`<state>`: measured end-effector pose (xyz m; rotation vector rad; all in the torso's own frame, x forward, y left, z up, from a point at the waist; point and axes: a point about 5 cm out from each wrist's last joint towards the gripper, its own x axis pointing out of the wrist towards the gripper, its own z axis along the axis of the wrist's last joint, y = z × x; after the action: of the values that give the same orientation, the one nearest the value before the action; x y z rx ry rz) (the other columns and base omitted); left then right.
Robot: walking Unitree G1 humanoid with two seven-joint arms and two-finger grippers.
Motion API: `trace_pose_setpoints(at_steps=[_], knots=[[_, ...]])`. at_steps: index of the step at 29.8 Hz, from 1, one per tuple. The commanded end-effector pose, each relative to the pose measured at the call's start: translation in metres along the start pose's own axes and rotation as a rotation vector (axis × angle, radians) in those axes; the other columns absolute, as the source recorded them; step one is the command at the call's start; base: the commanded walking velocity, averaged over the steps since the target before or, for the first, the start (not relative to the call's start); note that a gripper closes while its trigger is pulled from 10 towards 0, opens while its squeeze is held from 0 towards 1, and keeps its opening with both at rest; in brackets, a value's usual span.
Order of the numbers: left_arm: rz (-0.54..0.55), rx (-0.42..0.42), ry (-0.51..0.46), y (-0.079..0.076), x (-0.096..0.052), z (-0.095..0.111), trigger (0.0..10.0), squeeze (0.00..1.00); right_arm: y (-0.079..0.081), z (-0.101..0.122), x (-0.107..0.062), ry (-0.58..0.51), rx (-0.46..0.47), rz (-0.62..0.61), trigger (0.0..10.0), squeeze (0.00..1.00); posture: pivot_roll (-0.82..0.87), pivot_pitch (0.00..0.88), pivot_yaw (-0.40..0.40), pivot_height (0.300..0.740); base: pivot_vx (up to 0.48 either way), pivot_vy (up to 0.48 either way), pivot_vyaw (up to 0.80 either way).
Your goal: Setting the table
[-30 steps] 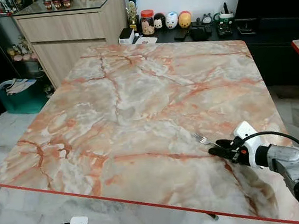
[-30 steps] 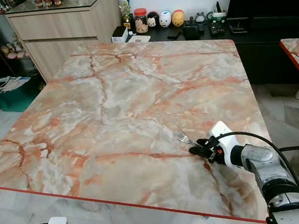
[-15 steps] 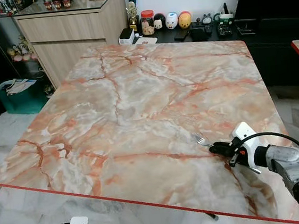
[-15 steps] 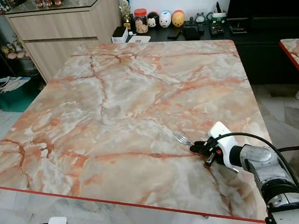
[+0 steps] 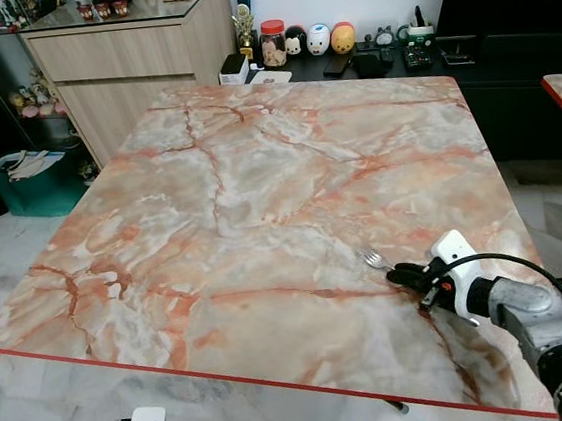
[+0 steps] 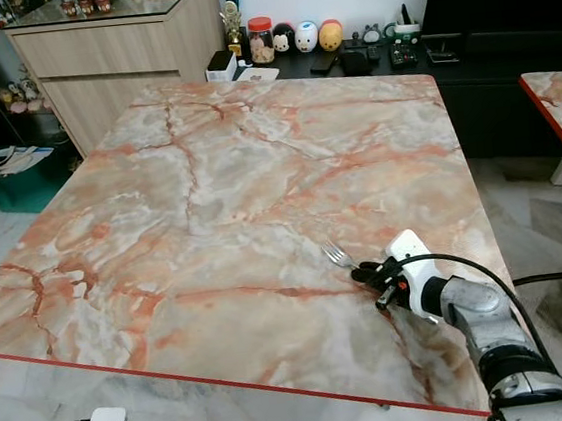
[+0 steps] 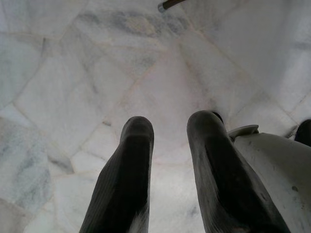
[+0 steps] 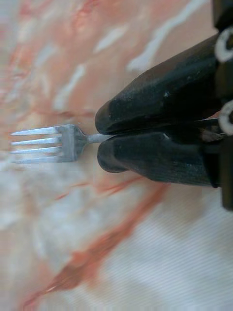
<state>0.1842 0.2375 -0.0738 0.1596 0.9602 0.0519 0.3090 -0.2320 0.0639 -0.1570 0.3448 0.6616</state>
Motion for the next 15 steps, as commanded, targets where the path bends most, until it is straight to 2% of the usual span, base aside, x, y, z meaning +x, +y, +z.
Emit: trace_pose_setpoints(at_steps=[1, 5, 7, 8, 9, 10, 12, 13, 15], knots=[[-0.002, 0.012, 0.021, 0.002, -0.001, -0.004, 10.0, 0.00, 0.003, 0.003, 0.002, -0.039, -0.002, -0.006, 10.0, 0.00, 0.02, 0.000, 0.039, 0.731, 0.000, 0.000, 0.00], [0.000, 0.016, 0.023, 0.003, -0.001, -0.005, 10.0, 0.00, 0.015, 0.018, 0.009, -0.174, -0.035, -0.088, 10.0, 0.00, 0.02, 0.000, 0.041, 0.731, 0.000, 0.000, 0.00], [-0.001, 0.017, 0.024, 0.003, -0.001, -0.005, 10.0, 0.00, 0.016, 0.020, 0.009, -0.196, -0.037, -0.120, 10.0, 0.00, 0.02, 0.000, 0.041, 0.731, 0.000, 0.000, 0.00], [0.000, 0.017, 0.024, 0.003, -0.001, -0.005, 10.0, 0.00, 0.015, 0.025, 0.009, -0.225, -0.045, -0.165, 10.0, 0.00, 0.02, 0.000, 0.040, 0.731, 0.000, 0.000, 0.00], [0.001, 0.019, 0.025, 0.003, -0.001, -0.005, 10.0, 0.00, 0.014, 0.037, 0.008, -0.307, -0.024, -0.272, 10.0, 0.00, 0.02, 0.000, 0.041, 0.731, 0.000, 0.000, 0.00], [0.001, 0.019, 0.025, 0.003, -0.001, -0.005, 10.0, 0.00, 0.014, 0.037, 0.008, -0.307, -0.024, -0.272, 10.0, 0.00, 0.02, 0.000, 0.041, 0.731, 0.000, 0.000, 0.00], [0.001, 0.027, 0.025, 0.003, -0.001, -0.005, 10.0, 0.00, 0.016, 0.046, 0.006, -0.343, -0.118, -0.415, 10.0, 0.00, 0.01, 0.000, 0.046, 0.731, 0.000, 0.000, 0.00], [0.000, 0.030, 0.025, 0.003, -0.001, -0.005, 10.0, 0.00, 0.013, 0.048, 0.004, -0.375, -0.097, -0.489, 10.0, 0.00, 0.01, 0.000, 0.043, 0.731, 0.000, 0.000, 0.00], [0.000, 0.031, 0.024, 0.003, -0.001, -0.006, 10.0, 0.00, 0.012, 0.049, 0.002, -0.391, -0.086, -0.518, 10.0, 0.00, 0.01, 0.000, 0.043, 0.731, 0.000, 0.000, 0.00]])
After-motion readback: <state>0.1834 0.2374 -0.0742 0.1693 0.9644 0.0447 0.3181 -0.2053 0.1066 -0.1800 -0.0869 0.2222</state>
